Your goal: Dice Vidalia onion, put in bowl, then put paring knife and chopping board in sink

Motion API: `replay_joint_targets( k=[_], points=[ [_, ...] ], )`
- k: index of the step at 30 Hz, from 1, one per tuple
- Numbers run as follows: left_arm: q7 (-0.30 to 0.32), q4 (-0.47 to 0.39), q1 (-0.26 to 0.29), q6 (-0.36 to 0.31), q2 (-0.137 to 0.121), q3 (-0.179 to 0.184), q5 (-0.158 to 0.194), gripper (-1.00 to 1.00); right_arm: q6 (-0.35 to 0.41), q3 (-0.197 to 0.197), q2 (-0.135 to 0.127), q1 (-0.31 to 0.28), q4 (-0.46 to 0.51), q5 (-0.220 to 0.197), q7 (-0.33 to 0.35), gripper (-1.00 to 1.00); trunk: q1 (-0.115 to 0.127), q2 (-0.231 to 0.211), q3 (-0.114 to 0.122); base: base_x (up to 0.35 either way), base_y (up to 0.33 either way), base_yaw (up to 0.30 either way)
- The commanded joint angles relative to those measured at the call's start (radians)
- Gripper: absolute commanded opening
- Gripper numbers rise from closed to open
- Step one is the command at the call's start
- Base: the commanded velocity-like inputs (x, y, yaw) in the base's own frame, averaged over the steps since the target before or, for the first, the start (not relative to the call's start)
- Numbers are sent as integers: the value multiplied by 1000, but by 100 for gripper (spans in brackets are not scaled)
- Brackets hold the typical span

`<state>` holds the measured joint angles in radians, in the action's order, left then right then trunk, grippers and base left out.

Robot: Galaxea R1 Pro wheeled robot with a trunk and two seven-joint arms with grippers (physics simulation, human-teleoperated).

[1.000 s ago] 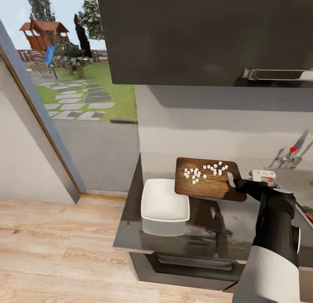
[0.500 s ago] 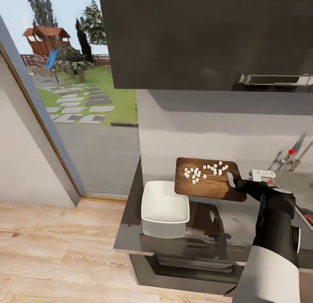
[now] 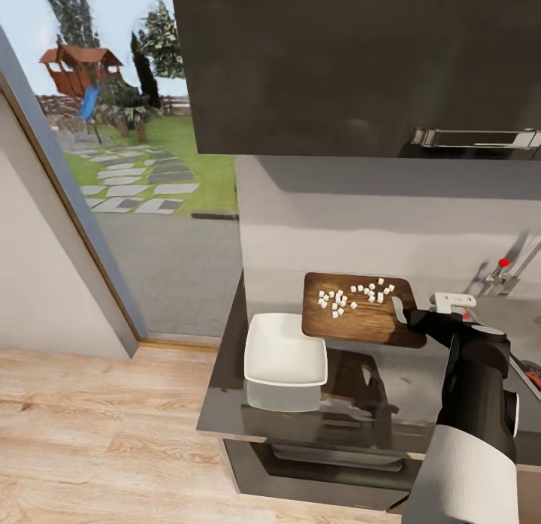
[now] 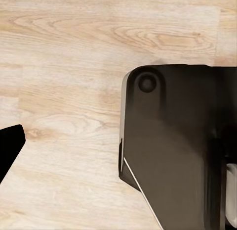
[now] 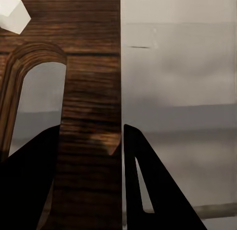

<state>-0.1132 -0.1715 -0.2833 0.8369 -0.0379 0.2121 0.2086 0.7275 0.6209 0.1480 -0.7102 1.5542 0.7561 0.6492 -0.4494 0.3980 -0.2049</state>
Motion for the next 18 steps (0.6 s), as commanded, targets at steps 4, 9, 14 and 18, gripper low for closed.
replay_joint_targets(
  k=[4,9,14,18],
  points=[
    [-8,-3,-1,1,0,9,4,100,-51,2,1,-2,1,9,10,-100,-1,2,-2,0,0,0],
    [-8,-3,-1,1,1,9,4,100,-82,-62,0,-2,1,10,9,-100,-1,2,-2,0,0,0],
    [-8,-3,-1,1,0,9,3,100,-85,-88,2,-2,1,8,10,-100,-1,2,-2,0,0,0],
    [-8,-2,-1,1,0,9,4,100,-85,-93,3,-1,1,5,12,-100,-1,2,-2,0,0,0]
  ],
)
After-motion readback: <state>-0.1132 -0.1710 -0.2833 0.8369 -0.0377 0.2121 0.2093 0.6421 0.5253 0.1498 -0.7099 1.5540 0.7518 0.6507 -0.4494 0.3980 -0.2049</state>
